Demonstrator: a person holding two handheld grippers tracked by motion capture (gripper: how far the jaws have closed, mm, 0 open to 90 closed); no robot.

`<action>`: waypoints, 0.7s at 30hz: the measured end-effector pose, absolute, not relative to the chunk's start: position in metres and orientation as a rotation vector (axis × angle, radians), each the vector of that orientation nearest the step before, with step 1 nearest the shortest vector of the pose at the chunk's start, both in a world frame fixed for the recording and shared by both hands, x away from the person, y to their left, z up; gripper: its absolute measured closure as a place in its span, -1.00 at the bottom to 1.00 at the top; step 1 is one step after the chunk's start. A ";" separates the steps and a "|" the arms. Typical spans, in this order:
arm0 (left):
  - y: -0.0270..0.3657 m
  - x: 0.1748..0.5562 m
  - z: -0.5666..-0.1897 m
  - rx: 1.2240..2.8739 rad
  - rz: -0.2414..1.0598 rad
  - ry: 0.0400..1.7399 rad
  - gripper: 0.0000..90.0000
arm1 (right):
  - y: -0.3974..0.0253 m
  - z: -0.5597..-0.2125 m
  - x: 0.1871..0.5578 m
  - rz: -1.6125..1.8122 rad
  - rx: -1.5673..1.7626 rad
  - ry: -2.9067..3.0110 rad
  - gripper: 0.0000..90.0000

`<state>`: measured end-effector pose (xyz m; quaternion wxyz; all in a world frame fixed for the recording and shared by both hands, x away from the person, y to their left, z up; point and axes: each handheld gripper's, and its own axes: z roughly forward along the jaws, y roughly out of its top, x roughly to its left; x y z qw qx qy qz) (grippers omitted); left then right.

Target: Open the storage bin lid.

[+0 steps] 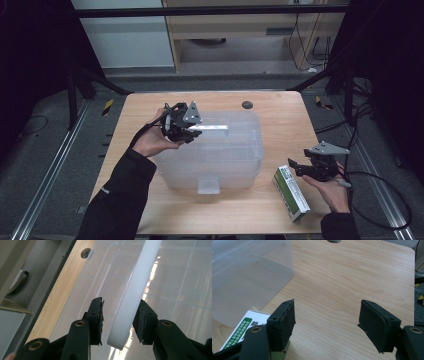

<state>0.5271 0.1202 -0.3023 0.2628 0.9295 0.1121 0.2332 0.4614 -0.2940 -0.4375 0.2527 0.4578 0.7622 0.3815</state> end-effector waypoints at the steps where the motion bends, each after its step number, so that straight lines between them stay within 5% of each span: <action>1: 0.120 0.527 -0.303 2.522 0.633 0.293 0.40 | -0.293 -0.438 0.461 1.038 1.247 2.076 -0.34; 21: 0.115 0.526 -0.300 2.573 0.667 0.215 0.54 | -0.286 -0.425 0.457 1.090 1.224 2.090 -0.16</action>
